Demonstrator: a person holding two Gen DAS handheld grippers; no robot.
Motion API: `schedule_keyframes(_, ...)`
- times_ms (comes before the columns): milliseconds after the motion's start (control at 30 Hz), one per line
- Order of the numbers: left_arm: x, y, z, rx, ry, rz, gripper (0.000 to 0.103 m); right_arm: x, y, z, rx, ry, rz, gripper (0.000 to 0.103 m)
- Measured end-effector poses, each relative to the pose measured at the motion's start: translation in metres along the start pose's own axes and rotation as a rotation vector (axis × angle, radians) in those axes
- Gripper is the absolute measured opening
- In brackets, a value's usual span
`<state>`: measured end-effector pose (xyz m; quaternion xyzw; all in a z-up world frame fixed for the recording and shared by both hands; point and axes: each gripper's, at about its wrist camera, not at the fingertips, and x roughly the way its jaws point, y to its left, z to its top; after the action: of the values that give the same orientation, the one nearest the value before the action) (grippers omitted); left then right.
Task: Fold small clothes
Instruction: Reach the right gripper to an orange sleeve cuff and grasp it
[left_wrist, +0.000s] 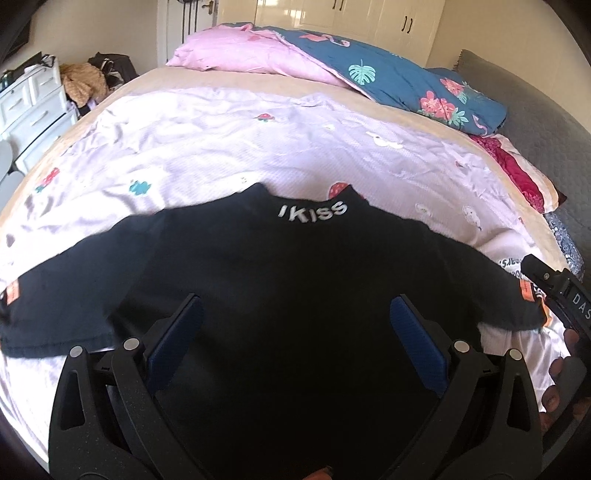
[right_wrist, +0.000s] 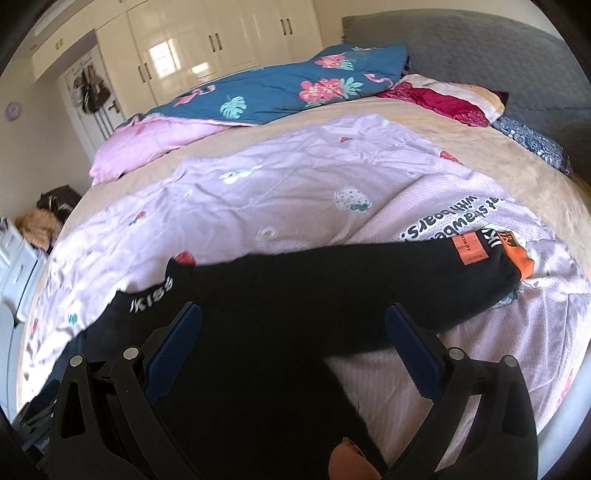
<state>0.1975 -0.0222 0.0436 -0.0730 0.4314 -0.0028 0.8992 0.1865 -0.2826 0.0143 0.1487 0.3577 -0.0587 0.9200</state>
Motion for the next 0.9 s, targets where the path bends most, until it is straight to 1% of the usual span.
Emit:
schedule_keyframes(167,0.02,-0.012,0.015,0.011,0.015,0.005,0.095,0.012,-0.013,0.018,0.033,-0.014,-0.045,0.099)
schedule_keyframes(367,0.047,-0.026,0.027,0.024,0.037,0.012,0.095,0.034,-0.048,0.036,0.139,-0.016,-0.108,0.099)
schedule_keyframes(500,0.061,-0.033,0.027,0.036,0.054,0.012,0.095,0.045,-0.077,0.035,0.199,-0.008,-0.168,0.099)
schedule_keyframes(667,0.072,-0.042,0.025,0.035,0.064,-0.001,0.095,0.055,-0.11,0.029,0.282,0.012,-0.219,0.099)
schedule_keyframes(833,0.082,-0.054,0.022,0.045,0.071,-0.01,0.095,0.057,-0.149,0.024,0.394,0.005,-0.281,0.099)
schedule_keyframes(900,0.085,-0.059,0.021,0.05,0.077,-0.015,0.095,0.059,-0.165,0.023,0.436,0.01,-0.283,0.099)
